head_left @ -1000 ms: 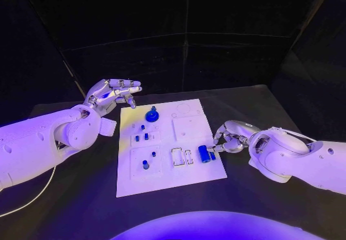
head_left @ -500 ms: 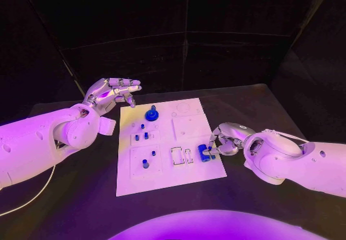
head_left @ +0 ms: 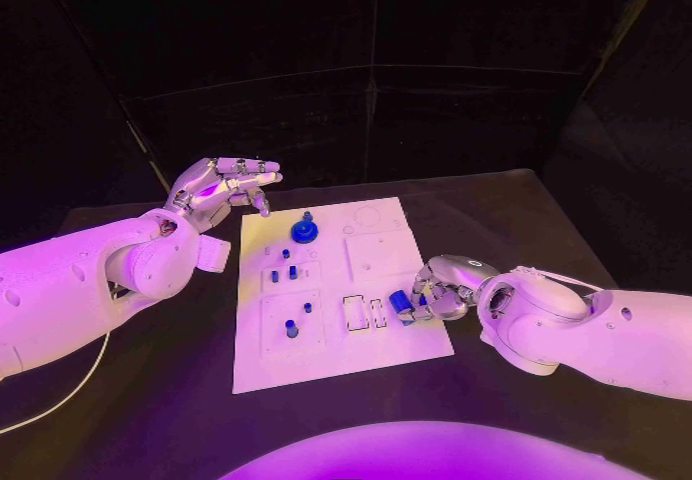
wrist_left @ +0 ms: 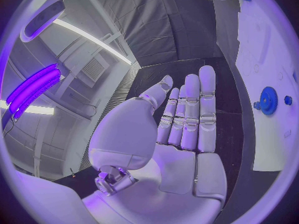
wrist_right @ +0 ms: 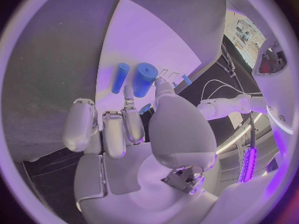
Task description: Assemble the parts on the task board
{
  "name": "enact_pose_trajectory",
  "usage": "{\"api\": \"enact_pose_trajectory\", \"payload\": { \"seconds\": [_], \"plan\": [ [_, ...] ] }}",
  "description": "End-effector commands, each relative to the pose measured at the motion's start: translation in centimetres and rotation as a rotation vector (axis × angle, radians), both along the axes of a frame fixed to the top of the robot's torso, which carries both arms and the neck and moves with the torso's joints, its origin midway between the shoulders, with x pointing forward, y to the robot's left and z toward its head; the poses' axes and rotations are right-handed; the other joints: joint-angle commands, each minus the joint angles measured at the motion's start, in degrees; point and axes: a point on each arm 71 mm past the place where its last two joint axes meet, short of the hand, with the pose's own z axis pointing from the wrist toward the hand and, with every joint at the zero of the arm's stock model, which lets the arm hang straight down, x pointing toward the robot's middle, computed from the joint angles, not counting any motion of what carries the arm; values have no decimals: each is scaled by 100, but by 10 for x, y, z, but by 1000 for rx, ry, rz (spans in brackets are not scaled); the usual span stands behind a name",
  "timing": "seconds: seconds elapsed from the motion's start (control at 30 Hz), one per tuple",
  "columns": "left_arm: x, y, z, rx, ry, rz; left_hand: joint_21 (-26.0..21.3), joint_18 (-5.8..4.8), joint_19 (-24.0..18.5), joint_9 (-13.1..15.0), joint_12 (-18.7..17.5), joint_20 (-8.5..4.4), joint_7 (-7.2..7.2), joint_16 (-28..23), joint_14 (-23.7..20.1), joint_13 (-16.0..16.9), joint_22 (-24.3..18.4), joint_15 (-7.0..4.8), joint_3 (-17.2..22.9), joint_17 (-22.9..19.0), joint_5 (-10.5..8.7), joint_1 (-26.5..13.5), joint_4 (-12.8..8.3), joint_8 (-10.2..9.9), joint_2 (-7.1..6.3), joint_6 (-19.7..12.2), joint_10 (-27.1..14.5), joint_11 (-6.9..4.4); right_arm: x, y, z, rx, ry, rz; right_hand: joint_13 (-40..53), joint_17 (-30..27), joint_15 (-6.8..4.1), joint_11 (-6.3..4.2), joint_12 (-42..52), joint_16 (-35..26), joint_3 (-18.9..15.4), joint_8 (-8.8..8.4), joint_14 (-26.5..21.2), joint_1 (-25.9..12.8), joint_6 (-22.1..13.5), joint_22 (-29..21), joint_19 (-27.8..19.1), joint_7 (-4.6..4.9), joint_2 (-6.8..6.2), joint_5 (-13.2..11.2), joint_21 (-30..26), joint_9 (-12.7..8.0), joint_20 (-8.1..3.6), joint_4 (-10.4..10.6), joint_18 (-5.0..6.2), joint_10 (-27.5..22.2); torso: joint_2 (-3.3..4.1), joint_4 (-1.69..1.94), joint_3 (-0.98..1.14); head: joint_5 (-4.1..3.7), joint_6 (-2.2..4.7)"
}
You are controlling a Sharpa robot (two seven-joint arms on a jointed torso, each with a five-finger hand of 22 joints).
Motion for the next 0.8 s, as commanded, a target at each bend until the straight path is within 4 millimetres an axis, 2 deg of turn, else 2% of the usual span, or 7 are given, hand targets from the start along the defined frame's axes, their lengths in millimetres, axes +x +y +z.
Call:
{"api": "enact_pose_trajectory", "payload": {
  "seconds": [0.03, 0.27, 0.53, 0.67, 0.8],
  "plan": [
    [-1, -1, 1, -10, -4, -13, -6, 82, 43, -4, 24, -2, -8, 29, -36, 3, -5, 8, -22, -5, 25, -64, -1, 14, -15, -28, -42, 5, 1, 2, -2, -15, 9, 13, 105, 483, -13, -11, -25, 14, -8, 31, 398, 63, -52, -7, 0, -9, 9, 30, 5, 12, -13, 41, -38, -24, 3, -5, -4, 6, -1],
    [-1, -1, 1, -10, -4, -14, -6, 82, 43, -4, 24, -2, -8, 29, -36, 3, -5, 8, -22, -5, 25, -64, -1, 14, -15, -28, -42, 5, 7, 3, -10, -32, 12, -3, 111, 486, -17, -16, -30, 14, -17, 64, 398, 130, -65, -6, -1, -14, 57, 84, 5, 38, -16, 79, -38, -25, 7, -2, -3, 18, -7],
    [-1, -1, 1, -10, -1, -17, -6, 82, 43, -4, 24, -2, -8, 29, -36, 3, -5, 8, -22, -5, 25, -64, -1, 14, -15, -28, -42, 5, 6, 13, -20, -29, 26, 4, 126, 495, -21, -20, -29, 17, -23, 97, 400, 212, -81, -2, 1, -17, 113, 156, 6, 65, -20, 96, -39, -19, 9, 9, -1, 36, -24],
    [-1, -1, 1, -9, -1, -16, -6, 82, 43, -4, 24, -2, -8, 29, -36, 3, -5, 8, -22, -5, 25, -64, -1, 14, -15, -28, -42, 5, 6, 15, -21, -25, 26, 6, 133, 501, -23, -21, -28, 20, -28, 114, 402, 244, -84, 4, 3, -19, 138, 198, 9, 77, -22, 101, -40, -16, 2, -5, -5, 56, -30],
    [-1, 0, 1, -9, -1, -16, -6, 82, 43, -4, 24, -2, -8, 29, -36, 3, -5, 8, -22, -5, 25, -64, -1, 14, -15, -28, -42, 5, 4, 16, -19, 3, 4, 6, 179, 544, -35, -38, -5, 41, -43, 176, 412, 339, -56, 59, 25, -37, 220, 420, 41, 119, -32, 109, -49, 14, -1, -13, -5, 65, -36]
  ]
}}
